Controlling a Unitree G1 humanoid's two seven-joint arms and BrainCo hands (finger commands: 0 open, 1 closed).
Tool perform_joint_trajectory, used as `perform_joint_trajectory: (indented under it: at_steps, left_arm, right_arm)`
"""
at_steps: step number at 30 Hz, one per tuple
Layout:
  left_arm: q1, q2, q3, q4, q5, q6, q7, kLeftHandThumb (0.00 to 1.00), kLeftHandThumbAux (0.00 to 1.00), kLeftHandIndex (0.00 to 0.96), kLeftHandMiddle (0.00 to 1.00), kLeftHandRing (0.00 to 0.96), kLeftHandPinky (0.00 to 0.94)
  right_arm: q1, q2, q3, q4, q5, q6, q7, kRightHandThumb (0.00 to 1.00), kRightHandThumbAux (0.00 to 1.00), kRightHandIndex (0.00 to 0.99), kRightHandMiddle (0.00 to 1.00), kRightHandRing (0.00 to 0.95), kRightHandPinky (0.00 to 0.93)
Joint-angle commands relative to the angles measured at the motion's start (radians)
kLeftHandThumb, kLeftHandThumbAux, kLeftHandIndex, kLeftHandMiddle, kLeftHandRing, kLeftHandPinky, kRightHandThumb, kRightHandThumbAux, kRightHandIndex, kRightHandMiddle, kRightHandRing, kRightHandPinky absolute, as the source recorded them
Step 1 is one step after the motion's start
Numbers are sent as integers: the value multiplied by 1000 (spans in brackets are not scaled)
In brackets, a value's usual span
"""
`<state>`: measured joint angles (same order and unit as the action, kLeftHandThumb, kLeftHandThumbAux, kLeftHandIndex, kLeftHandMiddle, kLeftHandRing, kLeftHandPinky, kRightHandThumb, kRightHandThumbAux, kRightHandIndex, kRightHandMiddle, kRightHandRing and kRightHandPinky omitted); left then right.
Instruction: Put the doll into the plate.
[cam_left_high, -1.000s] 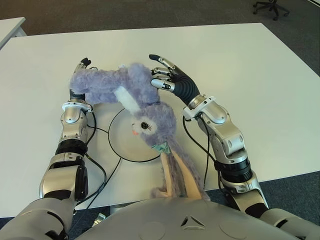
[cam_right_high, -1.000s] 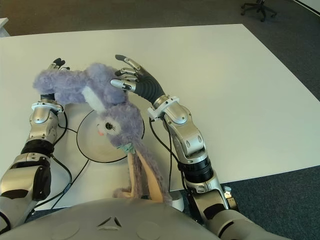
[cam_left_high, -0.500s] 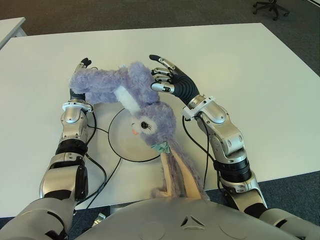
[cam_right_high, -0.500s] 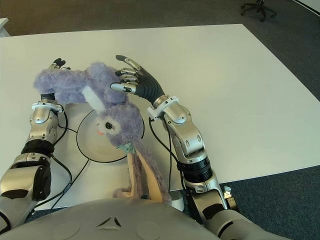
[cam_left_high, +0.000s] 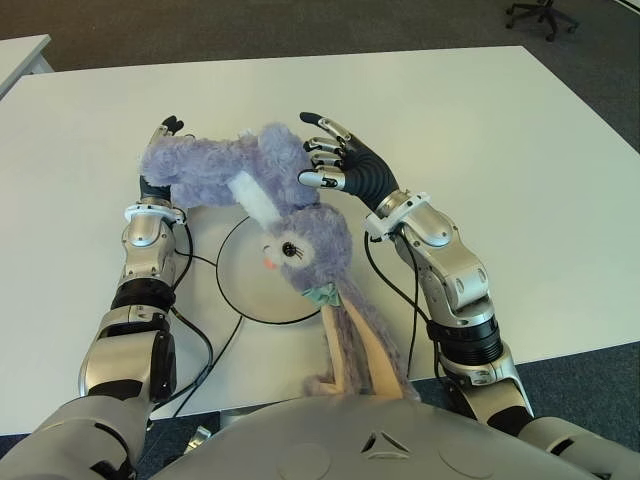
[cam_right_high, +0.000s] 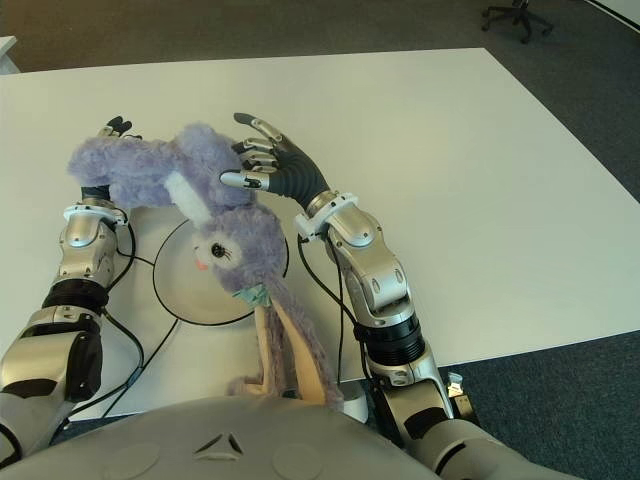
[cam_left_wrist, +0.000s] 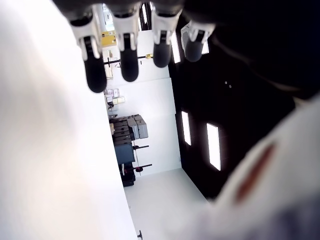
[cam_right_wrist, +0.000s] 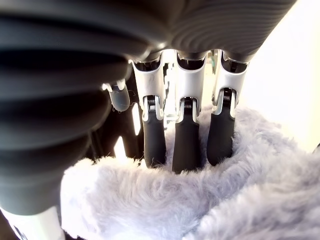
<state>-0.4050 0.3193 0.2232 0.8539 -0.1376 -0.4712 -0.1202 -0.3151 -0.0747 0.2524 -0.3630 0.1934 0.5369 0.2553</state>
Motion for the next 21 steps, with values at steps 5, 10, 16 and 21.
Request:
perform_joint_trajectory:
  at_steps: [5,10,16,21]
  left_arm:
    - [91,-66,-12,57,7,9,-4,0,431,0,95,147,241]
    - [92,-63,-12,57,6,8,-10,0,431,0,85,139,220]
    - [91,-59,-11,61,6,7,-15,0,432,0,77,122,180]
    - [82,-56,-8,75,12,-1,1,0,428,0,97,135,189]
  right_arm:
    - [3,13,0,18,-3,20,-9,86,738,39,40,41,73]
    - [2,22,0,29,-7,0,-12,89,751,51,46,46,93]
    - [-14,25,-7,76,-22,-52,-10,50,729,47,44,39,66]
    - [-42,45,-38,142,-30,-110,-29,45,707,54,52,45,89]
